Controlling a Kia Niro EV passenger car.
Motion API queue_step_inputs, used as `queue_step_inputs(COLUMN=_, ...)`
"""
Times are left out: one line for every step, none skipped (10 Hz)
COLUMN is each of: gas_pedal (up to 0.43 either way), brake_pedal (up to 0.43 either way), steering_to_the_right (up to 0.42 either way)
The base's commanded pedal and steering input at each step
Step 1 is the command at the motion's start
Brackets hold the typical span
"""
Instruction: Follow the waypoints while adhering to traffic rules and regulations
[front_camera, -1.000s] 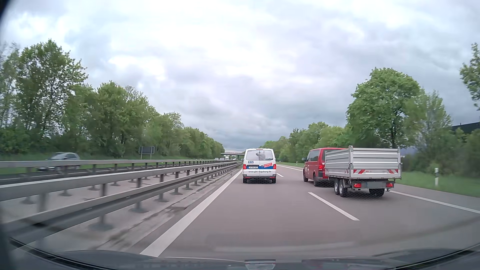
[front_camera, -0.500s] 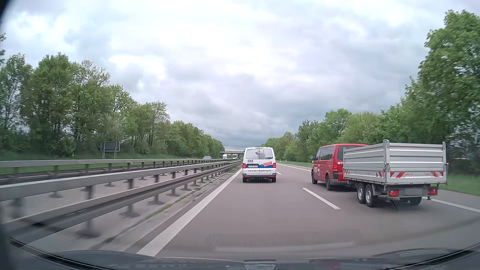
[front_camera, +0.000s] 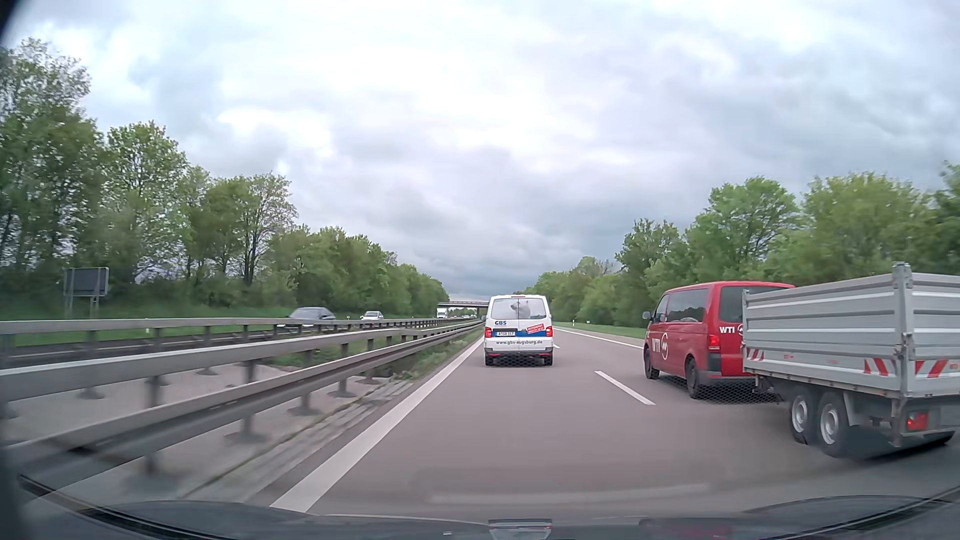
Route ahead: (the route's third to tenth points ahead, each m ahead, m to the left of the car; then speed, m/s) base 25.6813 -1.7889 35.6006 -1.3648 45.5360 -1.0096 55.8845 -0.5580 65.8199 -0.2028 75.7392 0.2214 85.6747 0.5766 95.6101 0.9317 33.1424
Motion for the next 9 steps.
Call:
queue_step_inputs(gas_pedal=0.280, brake_pedal=0.012, steering_to_the_right=-0.001)
queue_step_inputs(gas_pedal=0.280, brake_pedal=0.012, steering_to_the_right=-0.001)
queue_step_inputs(gas_pedal=0.280, brake_pedal=0.012, steering_to_the_right=-0.001)
queue_step_inputs(gas_pedal=0.331, brake_pedal=0.012, steering_to_the_right=-0.001)
queue_step_inputs(gas_pedal=0.398, brake_pedal=0.012, steering_to_the_right=-0.001)
queue_step_inputs(gas_pedal=0.421, brake_pedal=0.012, steering_to_the_right=-0.001)
queue_step_inputs(gas_pedal=0.461, brake_pedal=0.012, steering_to_the_right=-0.001)
queue_step_inputs(gas_pedal=0.488, brake_pedal=0.012, steering_to_the_right=-0.001)
queue_step_inputs(gas_pedal=0.500, brake_pedal=0.006, steering_to_the_right=-0.001)
